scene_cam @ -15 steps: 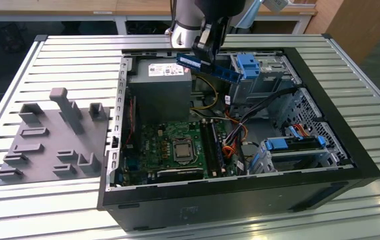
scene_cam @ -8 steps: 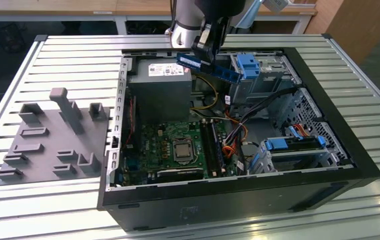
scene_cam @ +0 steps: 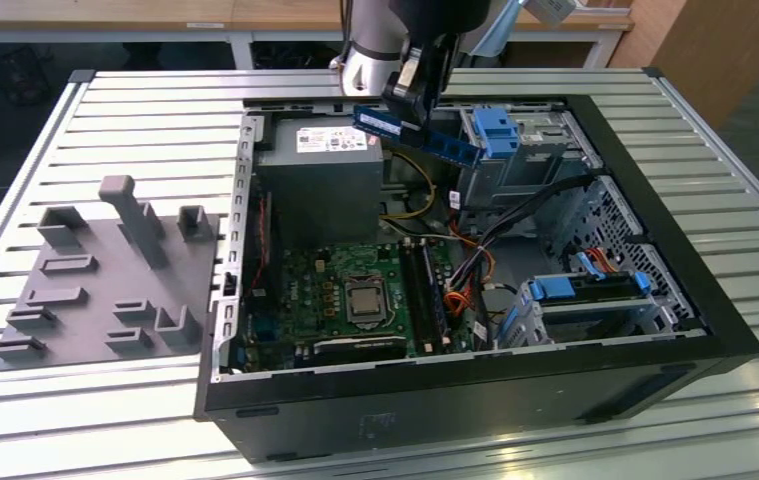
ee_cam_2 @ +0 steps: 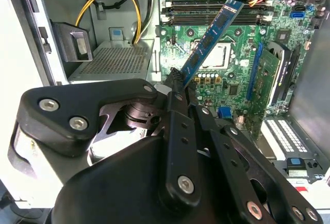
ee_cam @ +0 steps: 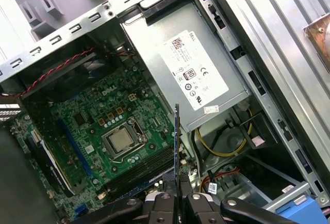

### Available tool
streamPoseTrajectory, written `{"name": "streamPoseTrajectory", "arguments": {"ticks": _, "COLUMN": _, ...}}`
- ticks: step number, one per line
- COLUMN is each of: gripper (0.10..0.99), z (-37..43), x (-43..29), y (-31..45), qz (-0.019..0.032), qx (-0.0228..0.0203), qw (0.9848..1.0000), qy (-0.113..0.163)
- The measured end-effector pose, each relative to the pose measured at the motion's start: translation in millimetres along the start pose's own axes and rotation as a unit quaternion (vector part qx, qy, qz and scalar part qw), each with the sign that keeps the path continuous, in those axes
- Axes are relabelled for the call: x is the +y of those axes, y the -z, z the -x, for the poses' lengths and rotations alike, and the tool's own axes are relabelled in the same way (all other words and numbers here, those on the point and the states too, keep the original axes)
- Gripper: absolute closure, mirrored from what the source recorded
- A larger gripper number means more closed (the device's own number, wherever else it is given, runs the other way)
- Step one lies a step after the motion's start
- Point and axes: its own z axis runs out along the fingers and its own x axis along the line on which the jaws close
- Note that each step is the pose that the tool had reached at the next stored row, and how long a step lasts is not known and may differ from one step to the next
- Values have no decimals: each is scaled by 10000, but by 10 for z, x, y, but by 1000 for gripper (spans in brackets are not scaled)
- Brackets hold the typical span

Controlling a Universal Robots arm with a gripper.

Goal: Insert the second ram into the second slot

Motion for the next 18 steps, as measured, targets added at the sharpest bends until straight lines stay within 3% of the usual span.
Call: {"name": "streamPoseTrajectory", "arguments": {"ticks": 18, "gripper": 945, "z": 0, "x": 0, "y": 0, "qz": -1, "qx": -3, "qw": 10000, "qy": -75}}
